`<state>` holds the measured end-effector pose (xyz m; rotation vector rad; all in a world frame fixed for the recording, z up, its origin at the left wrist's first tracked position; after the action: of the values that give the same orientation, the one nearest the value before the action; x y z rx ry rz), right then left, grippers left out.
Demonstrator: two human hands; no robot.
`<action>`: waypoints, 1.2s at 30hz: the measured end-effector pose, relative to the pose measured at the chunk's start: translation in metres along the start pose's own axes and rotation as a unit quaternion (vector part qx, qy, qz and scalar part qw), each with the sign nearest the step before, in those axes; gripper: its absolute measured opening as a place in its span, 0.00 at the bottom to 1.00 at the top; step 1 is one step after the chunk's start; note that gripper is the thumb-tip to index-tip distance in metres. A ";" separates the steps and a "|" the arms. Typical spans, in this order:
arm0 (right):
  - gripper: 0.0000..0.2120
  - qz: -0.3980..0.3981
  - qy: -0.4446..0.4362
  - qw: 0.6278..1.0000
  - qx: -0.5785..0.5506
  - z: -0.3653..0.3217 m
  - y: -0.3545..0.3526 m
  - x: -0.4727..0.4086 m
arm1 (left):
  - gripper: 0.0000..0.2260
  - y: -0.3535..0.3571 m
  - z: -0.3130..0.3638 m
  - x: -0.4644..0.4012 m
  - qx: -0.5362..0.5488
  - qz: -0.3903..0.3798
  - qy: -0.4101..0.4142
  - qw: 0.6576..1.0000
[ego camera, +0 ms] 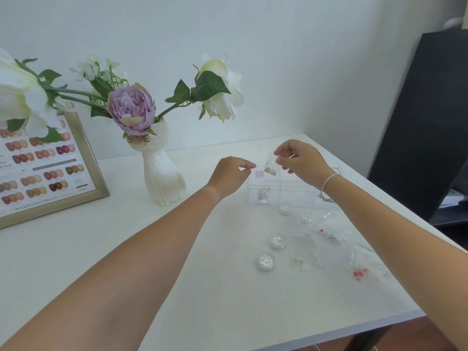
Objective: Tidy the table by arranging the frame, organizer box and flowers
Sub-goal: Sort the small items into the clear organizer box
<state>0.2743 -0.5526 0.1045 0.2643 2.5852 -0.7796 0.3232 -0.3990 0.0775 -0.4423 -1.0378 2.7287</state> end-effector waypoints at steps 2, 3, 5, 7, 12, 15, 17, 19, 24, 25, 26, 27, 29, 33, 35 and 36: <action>0.10 -0.009 -0.003 1.000 0.018 -0.001 0.006 0.000 | 0.11 -0.005 -0.002 0.005 0.007 0.010 0.006 1.000; 0.09 -0.015 -0.004 1.000 0.027 -0.001 0.009 0.000 | 0.11 -0.008 -0.003 0.009 0.011 0.012 0.011 1.000; 0.07 -0.030 -0.003 0.999 0.040 -0.001 0.016 0.001 | 0.11 -0.011 -0.006 0.018 0.021 0.014 0.019 1.000; 0.06 -0.046 -0.003 0.997 0.056 -0.001 0.022 0.002 | 0.10 -0.013 -0.010 0.028 0.038 0.014 0.022 0.999; 0.06 -0.087 0.004 0.992 0.088 0.000 0.032 0.008 | 0.08 -0.014 -0.021 0.056 0.079 0.001 0.022 0.997; 0.06 -0.089 -0.009 0.988 0.128 -0.005 0.033 0.012 | 0.08 -0.013 -0.022 0.075 0.096 -0.018 0.027 0.995; 0.07 -0.082 -0.028 0.976 0.202 -0.010 0.030 0.015 | 0.08 -0.010 -0.018 0.089 0.104 -0.035 0.033 0.993; 0.08 -0.063 -0.038 0.967 0.243 -0.017 0.023 0.019 | 0.08 -0.006 -0.014 0.102 0.109 -0.057 0.037 0.992; 0.05 -0.074 -0.067 0.971 0.218 -0.031 0.018 0.045 | 0.07 0.006 -0.003 0.132 0.110 -0.113 0.052 0.986; 0.05 -0.088 -0.073 0.970 0.216 -0.033 0.021 0.053 | 0.06 0.008 -0.001 0.137 0.109 -0.125 0.055 0.985; 0.04 -0.106 -0.078 0.967 0.219 -0.034 0.024 0.062 | 0.06 0.011 0.000 0.142 0.106 -0.135 0.058 0.983; 0.04 -0.128 -0.082 0.963 0.223 -0.034 0.028 0.070 | 0.06 0.013 0.001 0.146 0.102 -0.143 0.062 0.982; 0.04 -0.169 -0.084 0.958 0.216 -0.033 0.034 0.087 | 0.06 0.017 0.002 0.153 0.091 -0.154 0.070 0.981; 0.05 -0.208 -0.065 0.961 0.170 -0.029 0.036 0.111 | 0.05 0.022 0.001 0.161 0.071 -0.159 0.077 0.982; 0.06 -0.223 -0.058 0.959 0.168 -0.025 0.037 0.120 | 0.05 0.024 0.001 0.164 0.056 -0.153 0.081 0.983; 0.06 -0.228 -0.054 0.957 0.169 -0.022 0.039 0.123 | 0.05 0.024 0.001 0.165 0.049 -0.149 0.083 0.984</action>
<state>0.1685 -0.5011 0.0476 -0.2854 2.4226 -1.3595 0.1668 -0.3720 0.0279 -0.4501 -0.8464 2.4202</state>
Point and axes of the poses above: each hand's wrist, its own x-axis away from the middle knuckle, its own y-axis out of the palm, z = x × y, the point moved 10 cm from there along -x, towards the middle knuckle, and after that the axes turned 8 degrees about -y, right-handed, at the moved point
